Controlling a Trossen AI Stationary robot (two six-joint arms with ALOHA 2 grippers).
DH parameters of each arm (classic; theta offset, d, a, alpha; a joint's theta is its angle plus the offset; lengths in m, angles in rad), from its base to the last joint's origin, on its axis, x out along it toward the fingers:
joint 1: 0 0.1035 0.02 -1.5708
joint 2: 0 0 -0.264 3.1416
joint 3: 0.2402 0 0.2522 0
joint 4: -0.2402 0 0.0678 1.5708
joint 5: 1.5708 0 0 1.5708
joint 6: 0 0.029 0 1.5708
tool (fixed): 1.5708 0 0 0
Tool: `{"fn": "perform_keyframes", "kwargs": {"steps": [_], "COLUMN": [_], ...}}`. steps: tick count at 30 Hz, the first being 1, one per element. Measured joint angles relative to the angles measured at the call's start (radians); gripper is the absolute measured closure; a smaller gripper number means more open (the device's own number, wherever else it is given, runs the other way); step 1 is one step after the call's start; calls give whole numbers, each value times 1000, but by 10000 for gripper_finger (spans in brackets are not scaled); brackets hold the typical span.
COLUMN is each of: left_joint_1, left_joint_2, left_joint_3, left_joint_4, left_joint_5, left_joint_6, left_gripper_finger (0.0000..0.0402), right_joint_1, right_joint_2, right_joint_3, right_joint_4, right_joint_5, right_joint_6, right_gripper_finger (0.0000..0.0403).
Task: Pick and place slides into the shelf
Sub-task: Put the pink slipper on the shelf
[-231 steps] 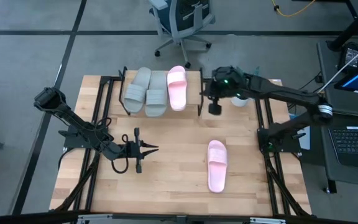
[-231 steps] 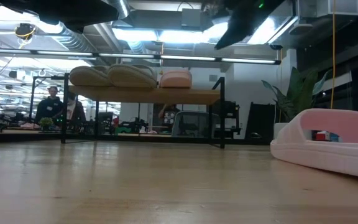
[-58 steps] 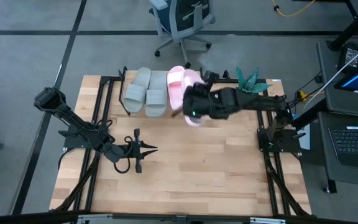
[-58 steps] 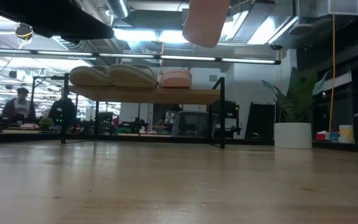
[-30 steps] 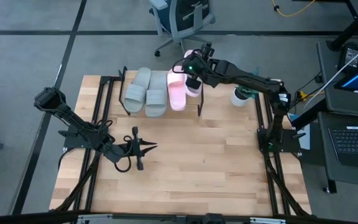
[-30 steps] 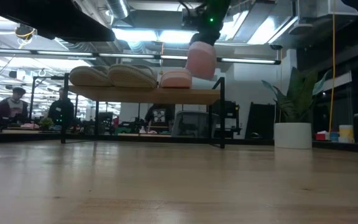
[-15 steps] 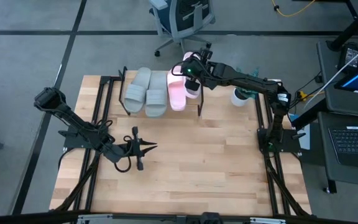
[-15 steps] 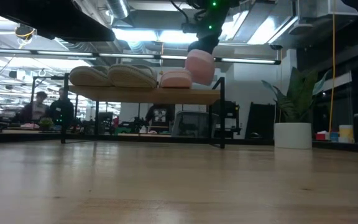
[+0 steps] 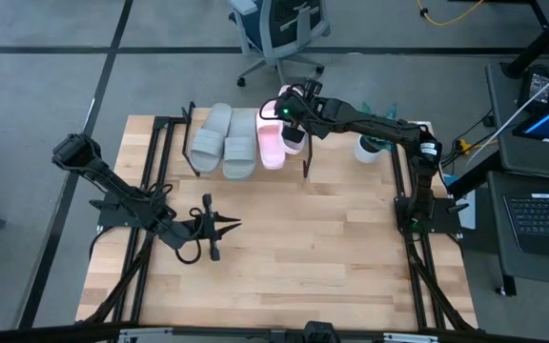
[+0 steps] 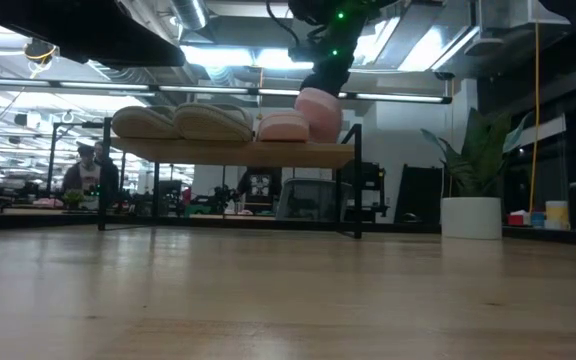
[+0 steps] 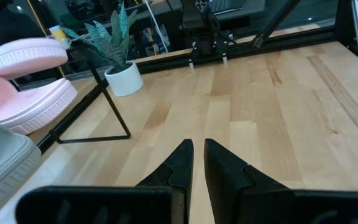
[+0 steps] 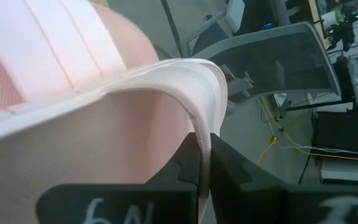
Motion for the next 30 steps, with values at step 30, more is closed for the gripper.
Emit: {"fn": "perform_keyframes", "kwargs": {"steps": [30], "left_joint_1": [0], "left_joint_2": [0], "left_joint_3": [0], "left_joint_4": [0], "left_joint_5": [8], "left_joint_6": [0], "left_gripper_finger": [368], "right_joint_1": [19], "right_joint_2": [-28], "right_joint_3": [35], "right_joint_4": [-129], "right_joint_5": [82], "right_joint_6": [-20], "right_gripper_finger": [387]}}
